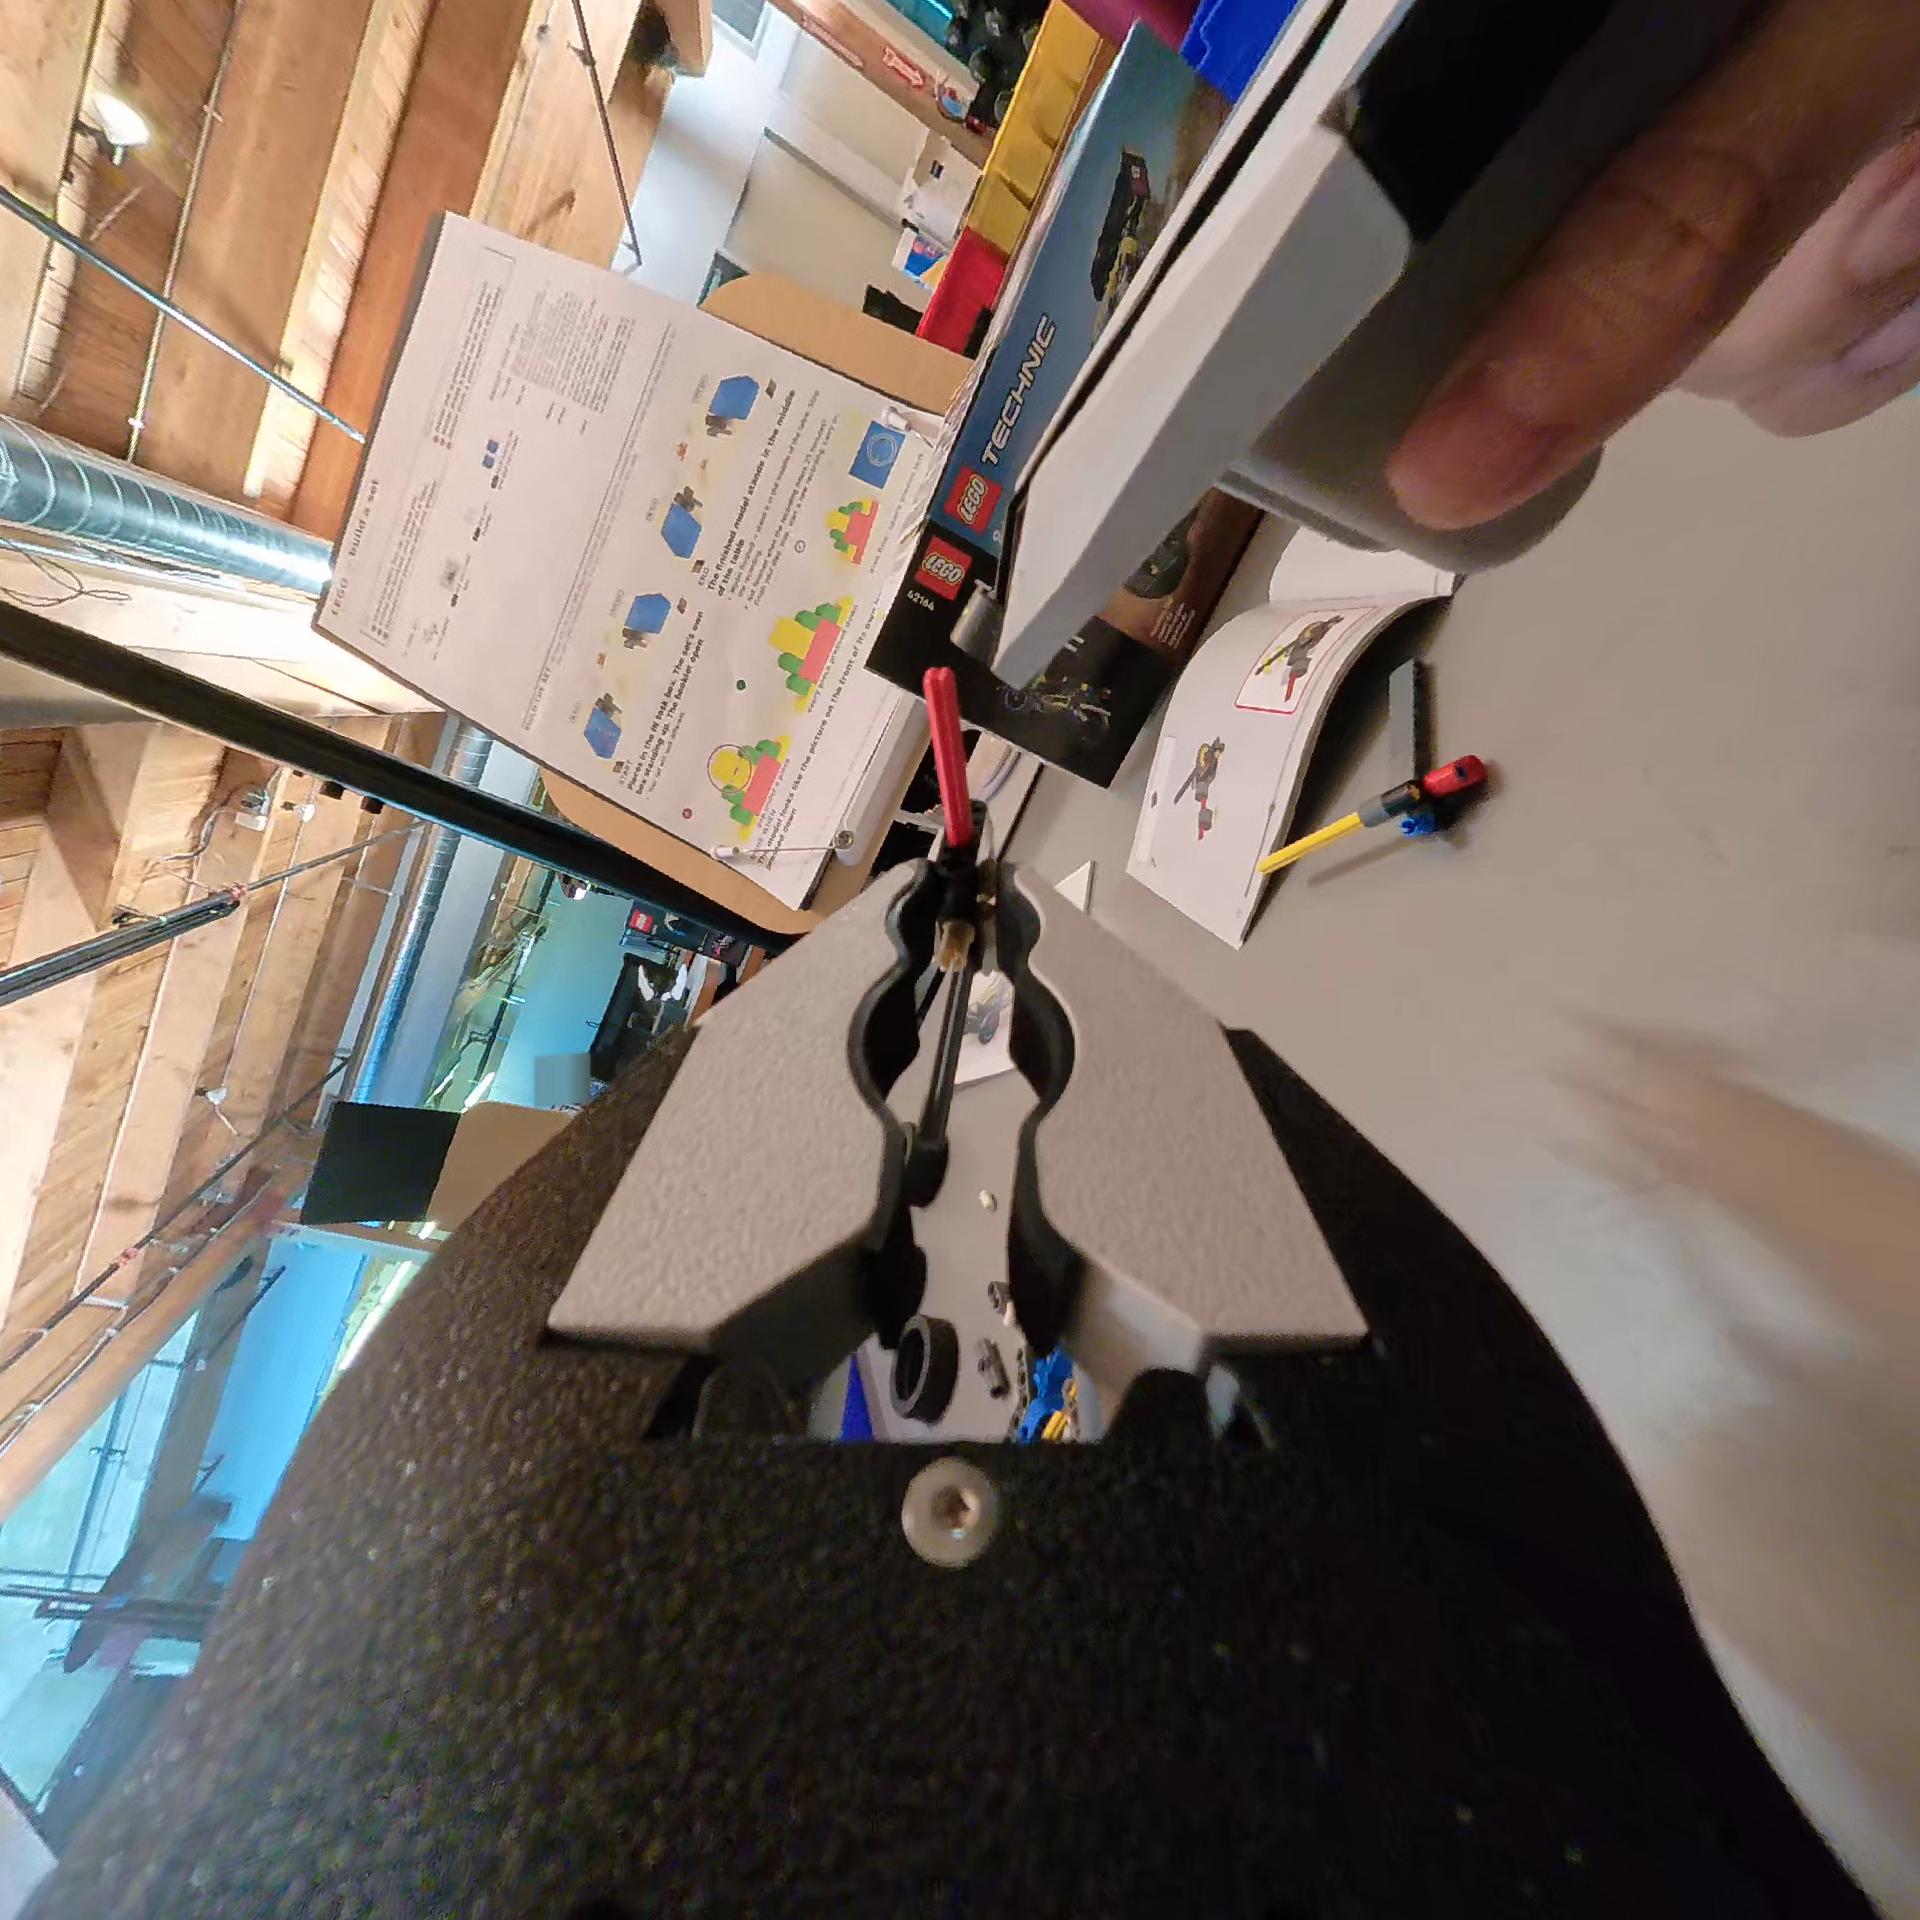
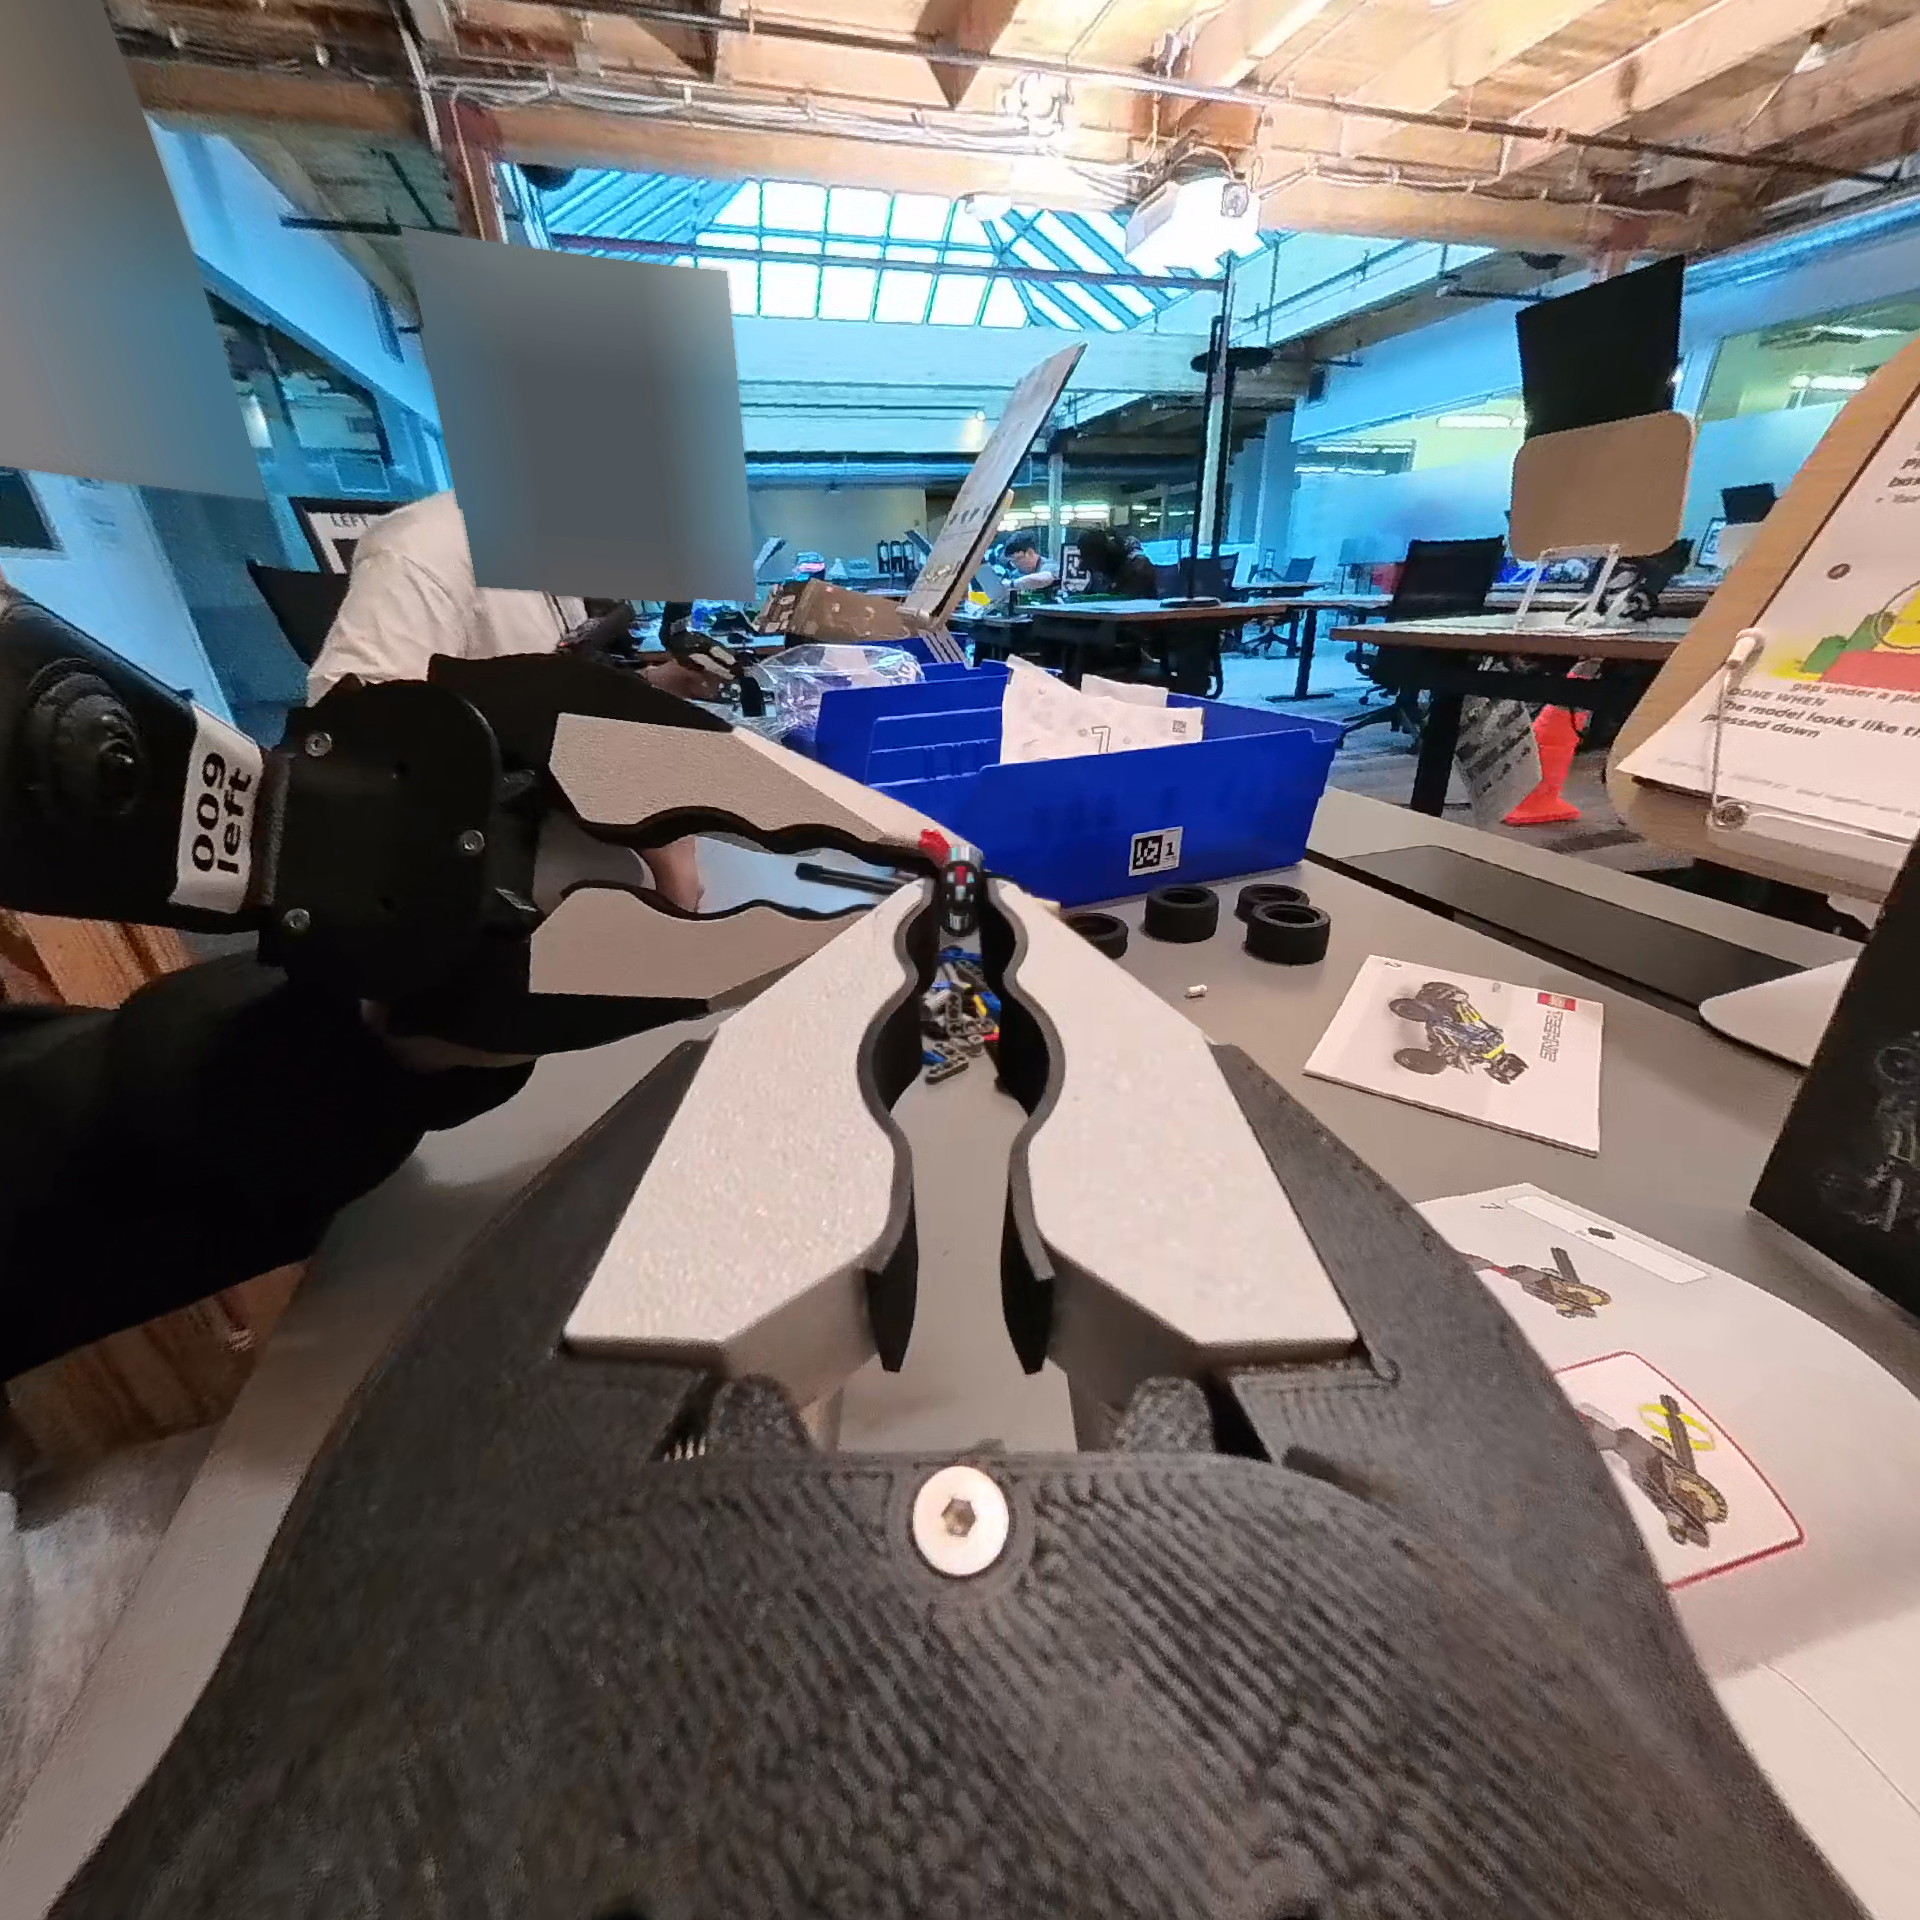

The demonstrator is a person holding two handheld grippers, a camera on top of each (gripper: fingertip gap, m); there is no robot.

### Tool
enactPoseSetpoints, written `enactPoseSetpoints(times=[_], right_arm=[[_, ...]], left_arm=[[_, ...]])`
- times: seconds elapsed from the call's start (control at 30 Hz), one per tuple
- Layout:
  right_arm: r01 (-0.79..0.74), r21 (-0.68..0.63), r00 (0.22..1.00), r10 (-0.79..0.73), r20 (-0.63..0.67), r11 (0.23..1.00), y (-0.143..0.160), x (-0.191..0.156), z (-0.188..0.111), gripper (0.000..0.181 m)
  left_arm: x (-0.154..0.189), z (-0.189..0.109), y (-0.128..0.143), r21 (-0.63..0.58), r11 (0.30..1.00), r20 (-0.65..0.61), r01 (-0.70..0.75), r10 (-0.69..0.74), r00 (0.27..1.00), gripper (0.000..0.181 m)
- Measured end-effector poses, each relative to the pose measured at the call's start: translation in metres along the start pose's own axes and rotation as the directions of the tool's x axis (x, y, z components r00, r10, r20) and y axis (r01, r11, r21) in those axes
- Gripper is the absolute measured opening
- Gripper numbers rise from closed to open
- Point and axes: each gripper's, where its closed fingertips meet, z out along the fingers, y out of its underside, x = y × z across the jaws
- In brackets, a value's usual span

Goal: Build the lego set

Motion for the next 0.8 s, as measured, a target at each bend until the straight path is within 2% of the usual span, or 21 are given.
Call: enactPoseSetpoints(times=[0.37,0.6,0.8], right_arm=[[0.127,-0.116,0.99,-0.133,-0.045,0.985,0.009,-0.002,0.004,0.005],[0.093,-0.133,0.994,-0.1,-0.041,0.987,0.014,0.002,0.004,0.005],[0.017,-0.148,0.999,-0.021,-0.028,0.989,0.021,0.002,0.004,0.005]], left_arm=[[0.004,0.004,0.008,-0.052,0.993,0.022,-0.103,0.104,0.994,0.009],[0.003,0.003,0.009,-0.097,0.969,0.054,-0.228,0.234,0.971,0.009],[0.002,0.003,0.013,-0.154,0.915,0.068,-0.373,0.387,0.92,0.008]])
